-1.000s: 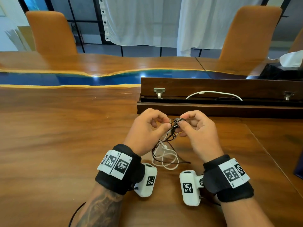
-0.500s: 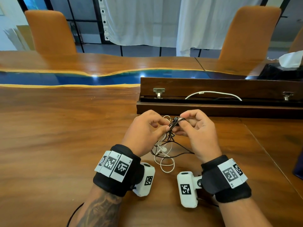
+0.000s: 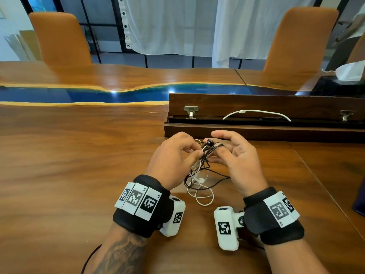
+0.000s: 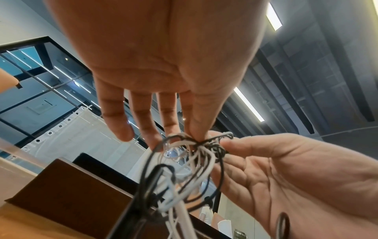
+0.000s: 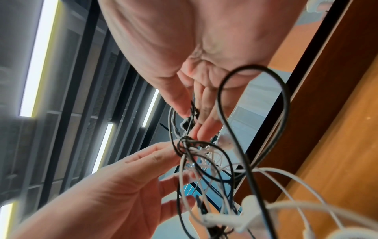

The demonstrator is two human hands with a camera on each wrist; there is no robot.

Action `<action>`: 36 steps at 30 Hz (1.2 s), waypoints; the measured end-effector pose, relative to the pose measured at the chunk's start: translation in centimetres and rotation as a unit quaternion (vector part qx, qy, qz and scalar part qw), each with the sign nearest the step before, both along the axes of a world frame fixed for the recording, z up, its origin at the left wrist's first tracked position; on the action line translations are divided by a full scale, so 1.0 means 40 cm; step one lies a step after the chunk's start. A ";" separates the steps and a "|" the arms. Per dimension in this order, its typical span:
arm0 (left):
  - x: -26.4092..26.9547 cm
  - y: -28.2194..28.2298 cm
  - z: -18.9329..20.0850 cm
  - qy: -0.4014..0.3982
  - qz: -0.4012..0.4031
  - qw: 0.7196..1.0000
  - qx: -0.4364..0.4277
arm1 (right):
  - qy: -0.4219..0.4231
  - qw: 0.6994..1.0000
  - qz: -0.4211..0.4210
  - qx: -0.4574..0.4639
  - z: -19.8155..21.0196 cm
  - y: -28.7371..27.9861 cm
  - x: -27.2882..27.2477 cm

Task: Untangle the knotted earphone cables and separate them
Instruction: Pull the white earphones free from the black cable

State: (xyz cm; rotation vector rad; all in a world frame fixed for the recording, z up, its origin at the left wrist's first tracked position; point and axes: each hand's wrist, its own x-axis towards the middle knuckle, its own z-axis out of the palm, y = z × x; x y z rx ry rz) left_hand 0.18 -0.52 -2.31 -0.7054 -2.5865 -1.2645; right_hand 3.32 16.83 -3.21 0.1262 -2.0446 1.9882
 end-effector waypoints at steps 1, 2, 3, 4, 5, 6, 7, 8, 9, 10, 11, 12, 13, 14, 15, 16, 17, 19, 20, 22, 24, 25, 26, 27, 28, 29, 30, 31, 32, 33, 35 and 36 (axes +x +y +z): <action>0.000 0.001 -0.001 0.009 0.001 1.000 -0.002 | 0.003 1.000 0.003 0.007 0.000 0.000 0.002; 0.001 0.002 -0.002 0.017 0.003 1.000 -0.005 | 0.005 1.000 0.005 0.013 0.000 0.001 0.003; 0.002 0.003 -0.002 0.026 0.005 1.000 -0.008 | 0.003 1.000 0.009 0.013 0.000 0.002 0.003; 0.003 0.005 -0.002 0.032 0.006 0.999 -0.010 | -0.003 1.000 0.014 0.007 0.000 0.004 0.003; 0.004 0.007 -0.002 0.036 0.007 0.999 -0.009 | -0.013 1.000 0.023 -0.001 0.001 0.005 0.004; 0.005 0.009 -0.002 0.035 0.006 0.999 -0.007 | -0.022 0.999 0.031 -0.004 0.001 0.005 0.005; 0.008 0.011 -0.001 0.030 0.002 1.000 -0.005 | -0.030 0.999 0.034 0.006 0.000 0.004 0.005; 0.011 0.014 0.000 0.024 -0.004 1.000 -0.005 | -0.033 0.999 0.029 0.030 -0.003 0.002 0.005; 0.013 0.016 0.001 0.018 -0.009 1.000 -0.005 | -0.032 0.997 0.019 0.062 -0.005 0.001 0.006; 0.015 0.017 0.002 0.013 -0.013 1.000 -0.004 | -0.029 0.995 0.010 0.094 -0.008 -0.001 0.006; 0.014 0.017 0.001 0.011 -0.013 1.000 0.000 | -0.028 0.993 0.006 0.113 -0.011 -0.003 0.005; 0.011 0.015 0.000 0.012 -0.010 1.000 0.009 | -0.027 0.993 0.009 0.117 -0.012 -0.004 0.004; 0.007 0.012 -0.001 0.014 -0.005 1.000 0.022 | -0.029 0.993 0.018 0.110 -0.013 -0.002 0.003; 0.003 0.007 -0.002 0.016 0.003 0.999 0.038 | -0.034 0.994 0.031 0.104 -0.013 0.000 0.003; -0.001 0.003 -0.002 0.016 0.012 0.998 0.054 | -0.038 0.993 0.041 0.104 -0.014 0.002 0.003; -0.005 -0.001 -0.002 0.010 0.021 0.997 0.067 | -0.039 0.992 0.046 0.114 -0.014 0.003 0.003; -0.006 -0.004 -0.001 -0.002 0.031 0.996 0.080 | -0.039 0.990 0.049 0.129 -0.016 0.004 0.003; -0.008 -0.008 -0.001 -0.028 0.045 0.993 0.103 | -0.042 0.986 0.048 0.154 -0.019 0.004 0.003; -0.010 -0.008 -0.002 -0.037 0.047 0.991 0.116 | -0.045 0.985 0.048 0.159 -0.020 0.004 0.001; -0.012 -0.006 -0.004 -0.058 0.041 0.987 0.143 | -0.051 0.984 0.046 0.162 -0.021 0.006 -0.001; -0.011 -0.004 -0.003 -0.080 0.027 0.981 0.172 | -0.056 0.983 0.040 0.171 -0.021 0.010 -0.002; -0.009 -0.003 0.000 -0.092 0.019 0.977 0.190 | -0.059 0.982 0.039 0.174 -0.021 0.011 -0.001; -0.006 -0.002 0.003 -0.103 0.013 0.972 0.211 | -0.064 0.982 0.041 0.172 -0.021 0.013 0.001; -0.003 -0.001 0.007 -0.108 0.010 0.967 0.232 | -0.071 0.982 0.043 0.171 -0.022 0.015 0.001; -0.001 -0.001 0.011 -0.108 0.014 0.963 0.248 | -0.081 0.981 0.044 0.172 -0.022 0.018 0.001; -0.001 -0.001 0.014 -0.104 0.021 0.960 0.261 | -0.093 0.979 0.045 0.177 -0.024 0.020 0.000; -0.002 -0.003 0.016 -0.103 0.029 0.956 0.273 | -0.105 0.977 0.049 0.179 -0.025 0.021 -0.001; -0.004 -0.005 0.017 -0.106 0.037 0.951 0.286 | -0.116 0.975 0.056 0.179 -0.028 0.021 -0.001; -0.006 -0.008 0.018 -0.114 0.043 0.947 0.298 | -0.126 0.974 0.063 0.179 -0.030 0.020 -0.001; -0.009 -0.011 0.015 -0.119 0.046 0.944 0.304 | -0.131 0.972 0.066 0.181 -0.031 0.020 0.001; -0.013 -0.019 0.014 -0.120 0.060 0.949 0.286 | -0.128 0.972 0.068 0.185 -0.029 0.020 0.003; -0.014 -0.023 0.012 -0.118 0.069 0.953 0.269 | -0.123 0.972 0.067 0.190 -0.027 0.021 0.004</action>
